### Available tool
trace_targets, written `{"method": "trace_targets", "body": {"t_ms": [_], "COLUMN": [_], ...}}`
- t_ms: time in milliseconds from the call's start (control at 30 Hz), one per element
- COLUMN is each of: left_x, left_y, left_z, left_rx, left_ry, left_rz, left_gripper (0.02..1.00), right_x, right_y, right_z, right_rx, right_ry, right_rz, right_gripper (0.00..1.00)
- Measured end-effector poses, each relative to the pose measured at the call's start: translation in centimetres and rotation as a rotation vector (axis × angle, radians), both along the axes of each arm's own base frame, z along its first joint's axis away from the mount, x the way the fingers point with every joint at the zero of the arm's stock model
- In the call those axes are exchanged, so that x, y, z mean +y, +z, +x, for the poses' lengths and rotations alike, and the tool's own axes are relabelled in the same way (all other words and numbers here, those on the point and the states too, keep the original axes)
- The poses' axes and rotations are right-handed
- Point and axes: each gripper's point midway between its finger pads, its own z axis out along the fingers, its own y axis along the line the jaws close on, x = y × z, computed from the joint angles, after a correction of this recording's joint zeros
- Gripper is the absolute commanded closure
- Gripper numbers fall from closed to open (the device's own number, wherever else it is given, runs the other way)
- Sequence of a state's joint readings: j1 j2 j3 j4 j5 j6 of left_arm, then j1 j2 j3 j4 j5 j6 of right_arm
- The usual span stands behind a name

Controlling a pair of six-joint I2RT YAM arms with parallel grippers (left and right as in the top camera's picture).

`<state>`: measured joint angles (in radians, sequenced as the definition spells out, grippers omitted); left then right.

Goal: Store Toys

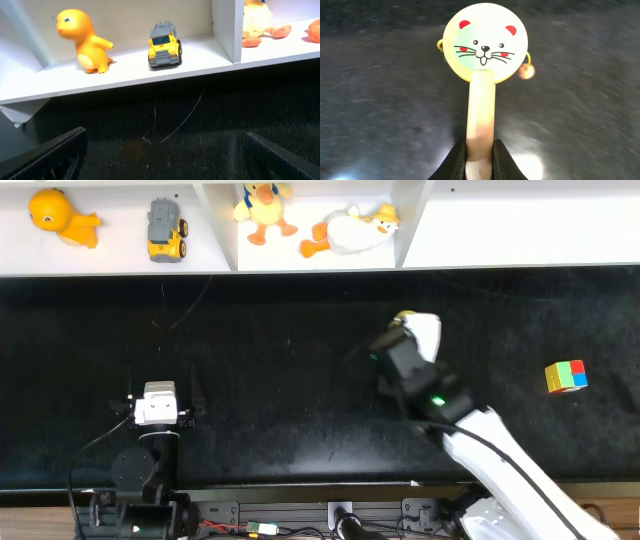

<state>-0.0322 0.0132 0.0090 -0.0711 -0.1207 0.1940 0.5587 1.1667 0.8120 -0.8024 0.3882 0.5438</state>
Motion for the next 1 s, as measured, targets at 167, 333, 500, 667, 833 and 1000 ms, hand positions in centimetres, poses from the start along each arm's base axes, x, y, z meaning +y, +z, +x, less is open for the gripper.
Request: {"method": "trace_targets", "body": {"t_ms": [167, 333, 500, 667, 833, 1000], "left_x": [0.0, 0.0, 0.0, 0.0, 0.0, 0.0], "left_y": [0.0, 0.0, 0.0, 0.0, 0.0, 0.0], "left_z": [0.0, 0.0, 0.0, 0.0, 0.0, 0.0], "left_rx": [0.000, 0.000, 0.000, 0.000, 0.000, 0.000], "left_ry": [0.000, 0.000, 0.000, 0.000, 0.000, 0.000], "left_rz": [0.000, 0.000, 0.000, 0.000, 0.000, 0.000], "left_gripper": [0.020, 0.020, 0.020, 0.020, 0.020, 0.020], "right_x": [-3.9, -7.6, -10.4, -11.7, -11.4, -11.1], "right_y": [1.3, 2.8, 3.7, 5.1, 4.1, 3.2], "right_z": [-0.7, 0.1, 1.4, 3.2, 4.3, 6.5], "right_rx": [-0.056, -0.112, -0.153, -0.234, -0.198, -0.126], "right_ry": [-0.093, -0.164, -0.187, -0.159, -0.102, -0.053], "right_rz": [0.030, 0.027, 0.023, 0.035, 0.032, 0.015], "right_gripper": [0.958, 0.958, 0.956, 0.956, 0.958, 0.956]}}
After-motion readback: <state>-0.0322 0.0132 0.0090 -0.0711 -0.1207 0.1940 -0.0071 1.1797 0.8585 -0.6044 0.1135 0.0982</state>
